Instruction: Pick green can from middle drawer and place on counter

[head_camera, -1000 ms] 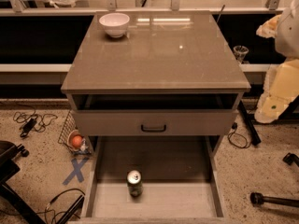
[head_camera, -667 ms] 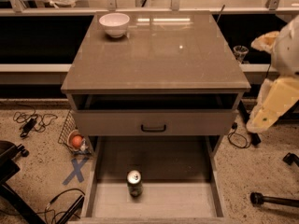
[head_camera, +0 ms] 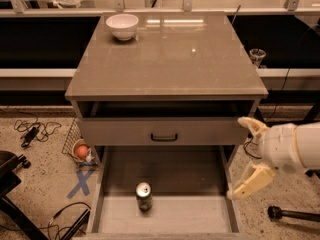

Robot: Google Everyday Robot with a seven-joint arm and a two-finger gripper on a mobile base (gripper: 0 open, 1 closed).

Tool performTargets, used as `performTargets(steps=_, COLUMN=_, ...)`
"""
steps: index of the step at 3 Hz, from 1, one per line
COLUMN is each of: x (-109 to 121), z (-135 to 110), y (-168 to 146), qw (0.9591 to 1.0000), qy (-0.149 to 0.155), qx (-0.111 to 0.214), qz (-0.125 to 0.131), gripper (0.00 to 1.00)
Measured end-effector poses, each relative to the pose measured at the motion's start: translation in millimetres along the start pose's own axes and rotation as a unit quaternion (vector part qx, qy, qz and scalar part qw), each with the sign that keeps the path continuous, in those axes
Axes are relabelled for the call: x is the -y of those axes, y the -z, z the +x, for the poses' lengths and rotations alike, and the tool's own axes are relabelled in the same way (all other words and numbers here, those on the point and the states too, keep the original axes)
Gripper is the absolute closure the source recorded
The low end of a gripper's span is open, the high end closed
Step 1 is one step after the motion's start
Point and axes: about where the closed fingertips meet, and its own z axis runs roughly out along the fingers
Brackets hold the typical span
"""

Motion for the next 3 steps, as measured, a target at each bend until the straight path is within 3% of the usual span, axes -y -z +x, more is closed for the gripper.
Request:
performTargets(steps=1, x=-27.0, z=0.1, y=-48.7, qw=0.9906, qy=0.006, qx=0.135, qz=-0.019, gripper=0.0)
performTargets(steps=2, x=-26.8, z=0.0, y=-48.2, qw=0.9908, qy=0.005, qx=0.134, qz=-0.019, gripper=0.0)
performTargets(steps=3, x=-32.3, z=1.6, y=-86.8, qw=0.9879, qy=-0.002, qx=0.151, qz=-0.037, gripper=0.0)
